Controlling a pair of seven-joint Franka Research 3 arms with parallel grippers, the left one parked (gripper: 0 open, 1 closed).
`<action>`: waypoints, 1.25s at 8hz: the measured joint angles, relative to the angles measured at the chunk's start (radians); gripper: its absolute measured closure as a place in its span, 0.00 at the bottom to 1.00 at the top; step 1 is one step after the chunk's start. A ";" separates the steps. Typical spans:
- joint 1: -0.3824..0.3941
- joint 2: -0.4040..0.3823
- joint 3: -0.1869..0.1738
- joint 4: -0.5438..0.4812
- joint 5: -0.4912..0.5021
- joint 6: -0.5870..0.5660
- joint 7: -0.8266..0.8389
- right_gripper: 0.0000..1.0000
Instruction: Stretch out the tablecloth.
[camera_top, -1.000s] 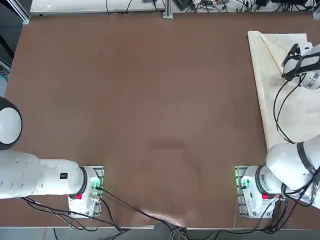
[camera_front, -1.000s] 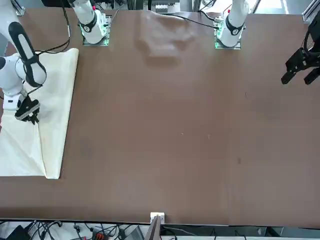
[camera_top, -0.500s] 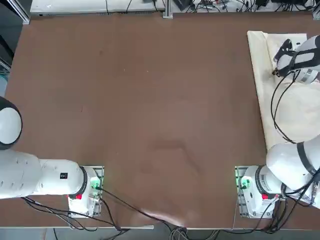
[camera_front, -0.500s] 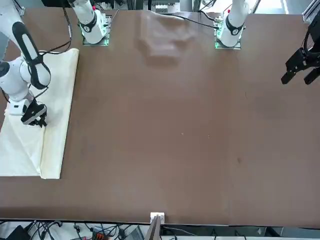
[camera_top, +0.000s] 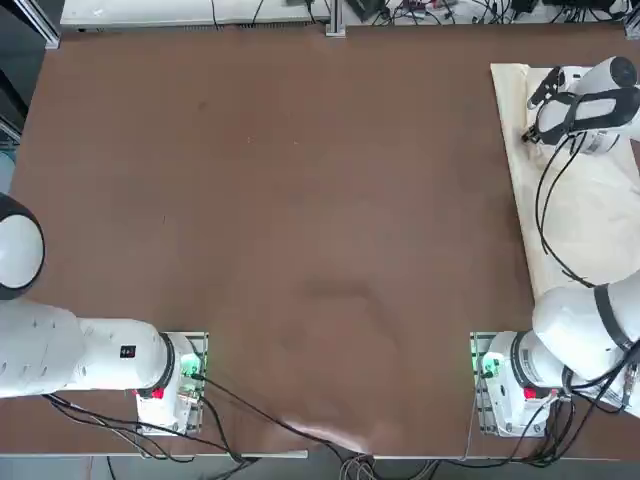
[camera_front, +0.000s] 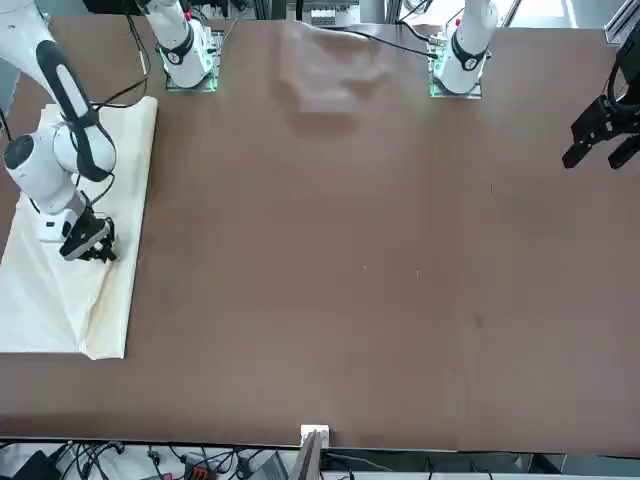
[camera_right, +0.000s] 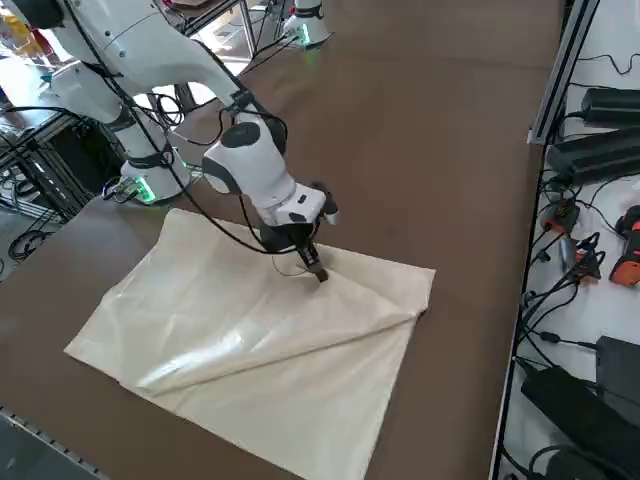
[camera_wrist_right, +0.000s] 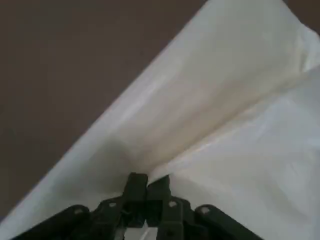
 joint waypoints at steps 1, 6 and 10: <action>0.000 0.000 0.031 0.000 0.000 -0.003 0.039 0.98; 0.093 0.004 0.105 -0.001 0.000 -0.012 0.312 0.98; 0.215 0.027 0.107 0.011 0.001 -0.012 0.521 0.98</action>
